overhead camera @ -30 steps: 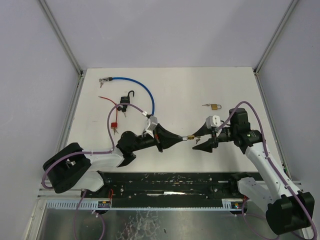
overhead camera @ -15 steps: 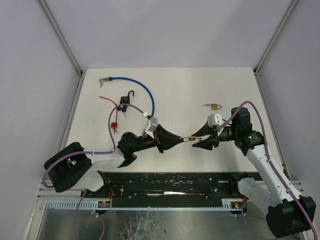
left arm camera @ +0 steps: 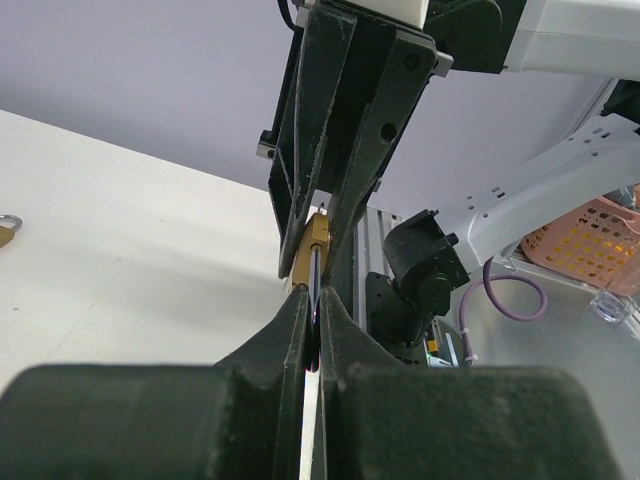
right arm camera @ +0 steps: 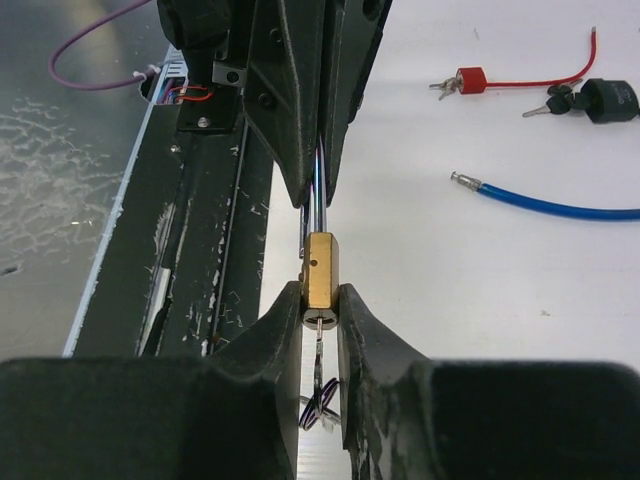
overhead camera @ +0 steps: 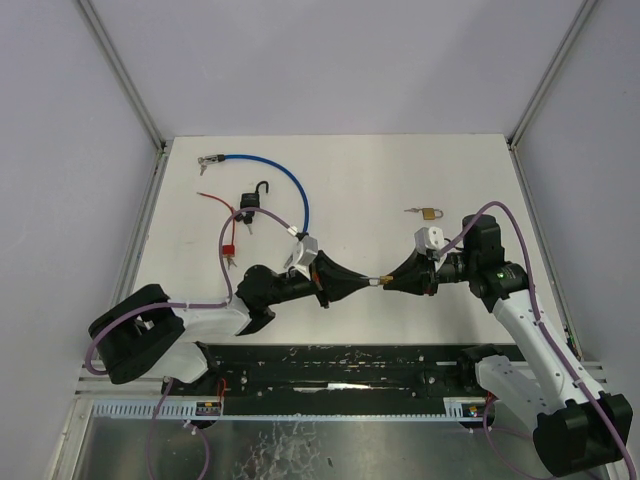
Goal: Lock with the key
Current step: Lock the lock.
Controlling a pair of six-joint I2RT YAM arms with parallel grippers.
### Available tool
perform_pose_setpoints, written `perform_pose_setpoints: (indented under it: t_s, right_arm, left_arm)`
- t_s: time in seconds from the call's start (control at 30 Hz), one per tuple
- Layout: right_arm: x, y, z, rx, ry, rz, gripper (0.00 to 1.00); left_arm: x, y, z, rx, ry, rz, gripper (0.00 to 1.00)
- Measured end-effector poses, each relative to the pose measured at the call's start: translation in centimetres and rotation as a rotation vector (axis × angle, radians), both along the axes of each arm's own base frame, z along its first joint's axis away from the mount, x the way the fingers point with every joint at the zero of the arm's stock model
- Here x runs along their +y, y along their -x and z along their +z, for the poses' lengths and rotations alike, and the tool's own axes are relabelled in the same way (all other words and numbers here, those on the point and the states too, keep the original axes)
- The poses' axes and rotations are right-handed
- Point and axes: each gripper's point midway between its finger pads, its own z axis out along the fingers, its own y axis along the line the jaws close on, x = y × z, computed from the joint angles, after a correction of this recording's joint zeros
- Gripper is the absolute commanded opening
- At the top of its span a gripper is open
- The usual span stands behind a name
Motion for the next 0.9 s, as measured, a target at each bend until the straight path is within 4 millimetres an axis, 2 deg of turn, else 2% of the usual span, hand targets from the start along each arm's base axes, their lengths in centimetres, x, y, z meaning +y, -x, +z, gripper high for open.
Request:
perform_pose_setpoints:
  t_s: [0.1,0.57,0.9]
  right_arm:
    - [-0.01,0.0,-0.02,0.003,0.001,-0.002,0.0]
    - [0.02,0.16,0.19,0.104,0.017,-0.006,0.0]
    - [-0.23,0.75,-0.43,0.132,0.037,-0.007,0.0]
  left_arm:
    - [-0.02,-0.03,0.0,-0.016,-0.003,0.004,0.0]
    - [0.01,0.02,0.12,-0.156,-0.023,0.02,0.0]
    - [-0.8,0.77,-0.56,-0.155,-0.039,-0.051,0.0]
